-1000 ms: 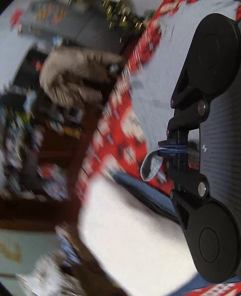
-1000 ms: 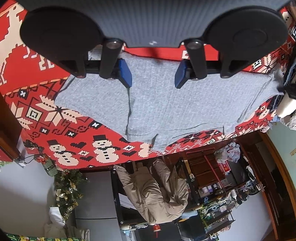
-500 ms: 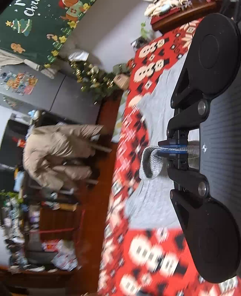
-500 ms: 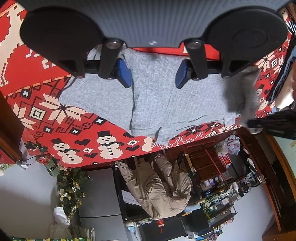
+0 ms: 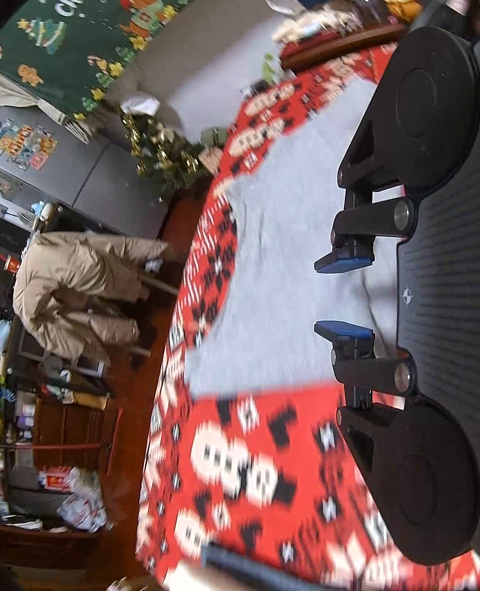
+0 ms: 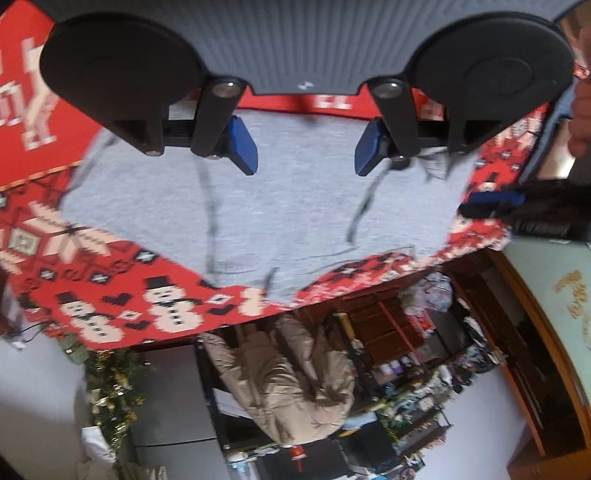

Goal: Fold clothes

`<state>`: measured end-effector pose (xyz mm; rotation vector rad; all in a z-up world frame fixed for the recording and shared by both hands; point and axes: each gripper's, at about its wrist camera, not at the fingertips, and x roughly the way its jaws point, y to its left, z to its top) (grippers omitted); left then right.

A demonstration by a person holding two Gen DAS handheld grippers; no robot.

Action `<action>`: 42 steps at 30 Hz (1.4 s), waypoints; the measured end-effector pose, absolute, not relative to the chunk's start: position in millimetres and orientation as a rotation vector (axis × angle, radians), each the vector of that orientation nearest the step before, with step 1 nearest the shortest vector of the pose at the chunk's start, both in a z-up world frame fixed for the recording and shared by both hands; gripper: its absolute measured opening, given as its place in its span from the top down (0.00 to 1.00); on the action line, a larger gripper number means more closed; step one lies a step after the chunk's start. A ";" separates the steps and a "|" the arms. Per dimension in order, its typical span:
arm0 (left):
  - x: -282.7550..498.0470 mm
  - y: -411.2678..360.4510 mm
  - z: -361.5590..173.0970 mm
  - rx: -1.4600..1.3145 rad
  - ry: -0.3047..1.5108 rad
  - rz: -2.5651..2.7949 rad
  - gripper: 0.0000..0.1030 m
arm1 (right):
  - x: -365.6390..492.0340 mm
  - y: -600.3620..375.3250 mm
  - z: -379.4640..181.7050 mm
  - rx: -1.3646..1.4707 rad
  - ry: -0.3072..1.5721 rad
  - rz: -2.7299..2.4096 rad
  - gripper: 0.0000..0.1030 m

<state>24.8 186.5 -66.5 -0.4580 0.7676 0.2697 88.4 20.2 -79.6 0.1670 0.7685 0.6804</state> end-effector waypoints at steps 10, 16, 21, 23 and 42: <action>14.2 205.3 -102.2 -0.415 0.758 0.208 0.82 | 79.6 80.1 -98.3 0.203 0.770 0.768 0.47; 16.0 197.0 -109.1 -0.324 0.786 0.157 0.82 | 82.9 120.7 -111.4 0.109 0.765 0.822 0.53; 18.8 190.8 -112.4 -0.264 0.800 0.147 0.82 | 85.3 140.3 -123.0 0.082 0.790 0.864 0.99; 17.9 184.5 -110.1 -0.214 0.788 0.138 0.82 | 89.9 133.6 -120.4 0.169 0.819 0.880 0.98; 19.2 195.4 -105.8 -0.320 0.770 0.058 0.82 | 104.0 99.1 -110.9 0.315 0.987 0.809 0.98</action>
